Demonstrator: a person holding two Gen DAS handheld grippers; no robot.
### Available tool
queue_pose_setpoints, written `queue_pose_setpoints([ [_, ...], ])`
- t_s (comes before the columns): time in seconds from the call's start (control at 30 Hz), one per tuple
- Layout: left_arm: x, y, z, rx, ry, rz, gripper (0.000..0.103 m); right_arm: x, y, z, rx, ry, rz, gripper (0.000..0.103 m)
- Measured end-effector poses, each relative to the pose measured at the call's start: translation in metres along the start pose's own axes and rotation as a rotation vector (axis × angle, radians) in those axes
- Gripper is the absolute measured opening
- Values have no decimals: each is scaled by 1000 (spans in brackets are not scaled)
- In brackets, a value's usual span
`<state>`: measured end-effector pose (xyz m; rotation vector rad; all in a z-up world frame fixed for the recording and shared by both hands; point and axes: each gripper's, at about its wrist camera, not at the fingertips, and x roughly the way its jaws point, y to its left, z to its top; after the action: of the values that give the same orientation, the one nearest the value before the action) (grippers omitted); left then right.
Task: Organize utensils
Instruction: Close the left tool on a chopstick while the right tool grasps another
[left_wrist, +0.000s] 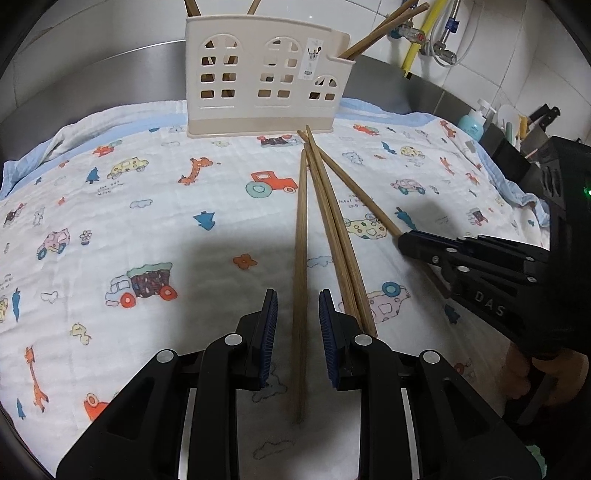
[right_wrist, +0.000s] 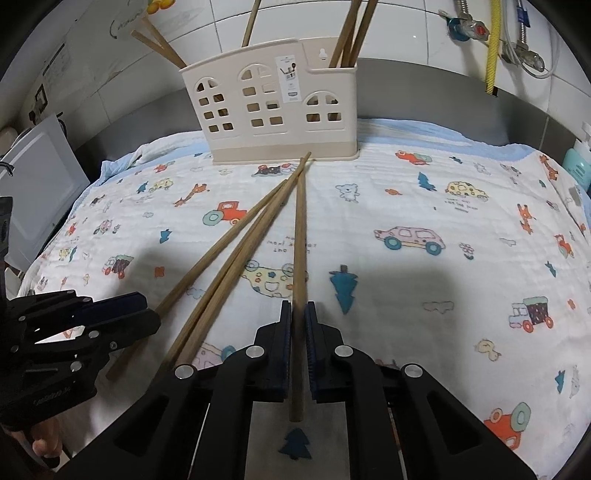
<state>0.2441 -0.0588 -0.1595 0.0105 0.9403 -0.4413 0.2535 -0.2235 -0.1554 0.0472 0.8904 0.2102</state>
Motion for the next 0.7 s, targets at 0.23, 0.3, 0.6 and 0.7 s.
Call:
queue_pose_setpoints([
  [0.23,7,-4,2,11,0,24,22,0,-4,-2,5,4,7,7],
  [0.3,9,-6,3,17,-2,33,22,0,-4,-3,9,4,8,8],
  [0.6,12,-10,7,31,8,87,10,0,-5,-5,16,1,19,8],
  [0.7,12,-10,7,31,12,93,9,-1,-5,-5,14,1,18,8],
])
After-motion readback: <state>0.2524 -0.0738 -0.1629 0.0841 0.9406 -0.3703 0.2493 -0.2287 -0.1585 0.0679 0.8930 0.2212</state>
